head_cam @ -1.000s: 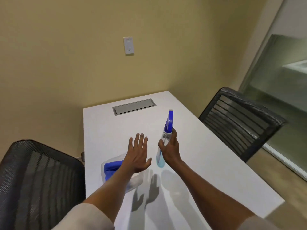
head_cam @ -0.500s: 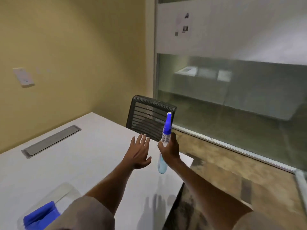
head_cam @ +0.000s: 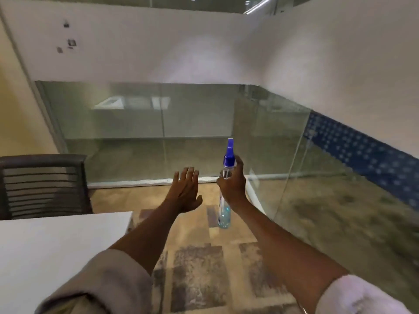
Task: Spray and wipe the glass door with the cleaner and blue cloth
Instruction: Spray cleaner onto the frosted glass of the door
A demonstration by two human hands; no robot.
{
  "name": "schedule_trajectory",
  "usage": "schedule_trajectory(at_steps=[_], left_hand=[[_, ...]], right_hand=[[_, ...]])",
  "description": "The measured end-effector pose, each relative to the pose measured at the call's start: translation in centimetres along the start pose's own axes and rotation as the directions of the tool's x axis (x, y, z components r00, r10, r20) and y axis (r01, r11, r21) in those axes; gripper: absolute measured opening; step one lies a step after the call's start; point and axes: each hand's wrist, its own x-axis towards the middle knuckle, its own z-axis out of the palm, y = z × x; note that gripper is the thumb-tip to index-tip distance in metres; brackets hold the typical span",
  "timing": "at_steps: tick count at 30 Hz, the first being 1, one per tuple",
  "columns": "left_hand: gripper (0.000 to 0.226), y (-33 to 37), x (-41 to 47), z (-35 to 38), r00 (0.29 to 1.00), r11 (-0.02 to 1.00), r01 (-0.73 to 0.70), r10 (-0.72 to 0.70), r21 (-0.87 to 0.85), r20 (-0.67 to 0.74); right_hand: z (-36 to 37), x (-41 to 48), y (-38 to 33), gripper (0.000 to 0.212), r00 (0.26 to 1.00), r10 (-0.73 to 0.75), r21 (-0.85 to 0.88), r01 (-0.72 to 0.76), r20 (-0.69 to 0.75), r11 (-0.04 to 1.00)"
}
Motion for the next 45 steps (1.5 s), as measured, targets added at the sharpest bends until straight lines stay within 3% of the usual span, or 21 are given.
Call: schedule_trajectory(at_steps=[5, 10, 15, 21, 26, 29, 33, 36, 42, 45], left_hand=[[0.088, 13.7, 6.4, -3.2, 0.966, 0.968, -0.248, 0.243, -0.045, -0.086], [0.089, 26.8, 10.8, -7.1, 0.867, 0.874, -0.481, 0.462, -0.067, -0.188], [0.090, 39.1, 13.2, -10.9, 0.717, 0.735, -0.674, 0.627, -0.075, -0.306], [0.089, 50.8, 13.0, -16.0, 0.486, 0.539, -0.842, 0.742, -0.021, -0.461], [0.084, 57.8, 10.7, -20.5, 0.313, 0.376, -0.927, 0.755, -0.010, -0.576], [0.083, 61.1, 9.0, -22.8, 0.223, 0.329, -0.943, 0.742, 0.054, -0.632], [0.085, 65.0, 6.3, -26.2, 0.100, 0.227, -0.970, 0.708, 0.092, -0.699], [0.086, 67.7, 3.8, -28.8, 0.052, 0.186, -0.977, 0.672, 0.100, -0.739], [0.081, 73.6, -1.0, -33.8, -0.045, 0.093, -0.988, 0.595, 0.124, -0.802], [0.085, 76.4, -3.3, -36.2, -0.047, 0.081, -0.990, 0.559, 0.111, -0.827]], right_hand=[[-14.1, 1.0, 1.4, 0.079, 0.968, 0.029, -0.071, -0.048, -0.251, 0.996], [-26.2, 0.1, 1.7, 0.083, 0.870, 0.028, -0.147, -0.114, -0.492, 0.983], [-36.3, -2.3, 0.4, 0.086, 0.767, -0.016, -0.240, -0.180, -0.641, 0.954], [-44.7, -6.4, -2.4, 0.082, 0.650, -0.111, -0.326, -0.220, -0.752, 0.919], [-50.1, -10.7, -4.3, 0.074, 0.585, -0.194, -0.406, -0.255, -0.787, 0.878], [-52.8, -13.3, -5.9, 0.058, 0.497, -0.269, -0.426, -0.235, -0.825, 0.873], [-55.8, -17.1, -8.8, 0.060, 0.381, -0.309, -0.434, -0.306, -0.872, 0.847], [-58.0, -20.4, -10.8, 0.061, 0.314, -0.317, -0.428, -0.398, -0.895, 0.811], [-62.7, -26.0, -14.8, 0.054, 0.278, -0.358, -0.453, -0.507, -0.891, 0.733], [-65.3, -28.7, -16.8, 0.051, 0.272, -0.395, -0.480, -0.500, -0.877, 0.721]])
